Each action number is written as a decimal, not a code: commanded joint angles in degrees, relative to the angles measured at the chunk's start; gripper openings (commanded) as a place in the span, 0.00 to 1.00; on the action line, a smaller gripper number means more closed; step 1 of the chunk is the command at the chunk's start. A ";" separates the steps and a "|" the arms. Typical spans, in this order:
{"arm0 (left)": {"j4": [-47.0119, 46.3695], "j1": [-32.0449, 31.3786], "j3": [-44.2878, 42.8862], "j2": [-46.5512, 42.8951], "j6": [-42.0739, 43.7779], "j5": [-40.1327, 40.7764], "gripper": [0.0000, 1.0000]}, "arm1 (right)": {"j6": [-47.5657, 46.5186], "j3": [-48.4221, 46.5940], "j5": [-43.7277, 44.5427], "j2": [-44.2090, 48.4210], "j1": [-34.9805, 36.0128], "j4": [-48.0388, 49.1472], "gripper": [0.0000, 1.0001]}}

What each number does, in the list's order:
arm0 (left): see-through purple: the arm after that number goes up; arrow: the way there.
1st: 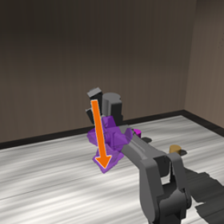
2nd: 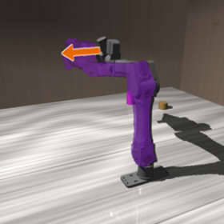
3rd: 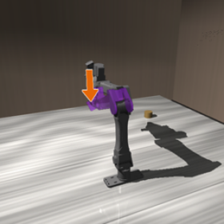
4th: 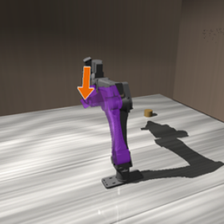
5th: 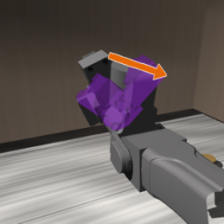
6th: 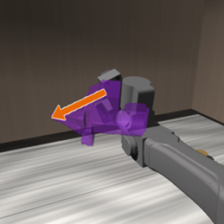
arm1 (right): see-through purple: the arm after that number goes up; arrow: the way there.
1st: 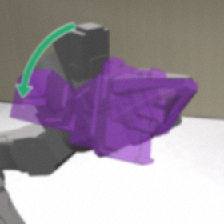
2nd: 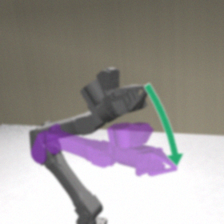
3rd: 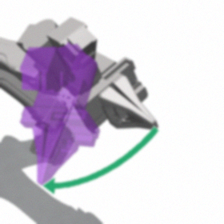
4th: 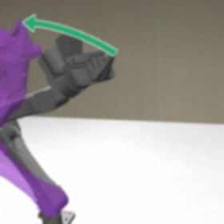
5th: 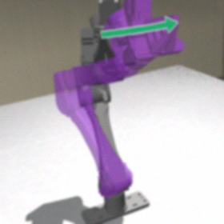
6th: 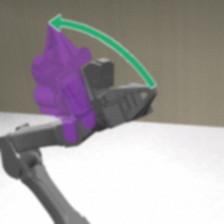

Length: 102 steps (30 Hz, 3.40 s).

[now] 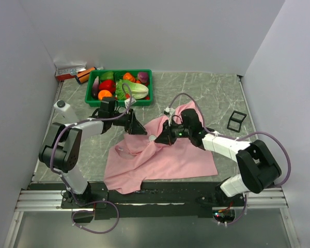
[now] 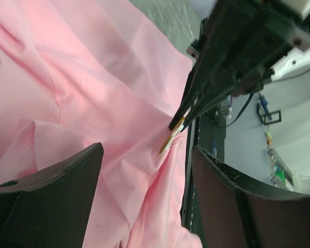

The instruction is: Remove the brooch from the garment

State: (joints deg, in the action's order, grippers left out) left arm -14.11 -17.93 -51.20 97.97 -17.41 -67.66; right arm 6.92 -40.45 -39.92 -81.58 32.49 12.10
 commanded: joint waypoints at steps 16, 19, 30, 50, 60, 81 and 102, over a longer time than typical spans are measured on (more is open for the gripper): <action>9.19 -5.53 -2.68 -1.21 13.02 -3.09 0.45 | 2.66 -6.05 -12.37 -3.76 -1.82 -4.27 0.00; 9.01 -5.53 -2.68 -1.73 12.66 -2.92 0.47 | 2.05 -5.87 -12.37 -3.59 -1.73 -4.89 0.00; 9.01 -5.62 -3.73 -0.50 12.22 -4.58 0.19 | 1.17 -7.19 -12.02 -5.25 -1.82 -5.95 0.00; 72.81 -5.71 -23.68 -5.33 68.89 36.35 0.01 | -20.12 -18.53 -6.75 -4.82 -6.74 -28.63 0.47; 76.51 -4.04 -21.93 -9.29 74.00 50.86 0.01 | -20.28 -18.87 -1.21 -1.56 -8.32 -26.95 0.50; 23.39 4.22 -25.73 -14.84 -4.07 3.09 0.01 | -8.77 -30.56 -9.20 -0.59 -7.27 -15.88 0.53; -3.90 4.22 -13.49 -11.75 -26.27 -7.49 0.01 | 16.72 -24.33 -24.06 -2.70 -6.39 3.28 0.52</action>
State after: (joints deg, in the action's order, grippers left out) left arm -16.05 -13.65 -62.89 86.21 -43.75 -73.54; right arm 19.22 -62.35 -59.72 -83.40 25.54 8.49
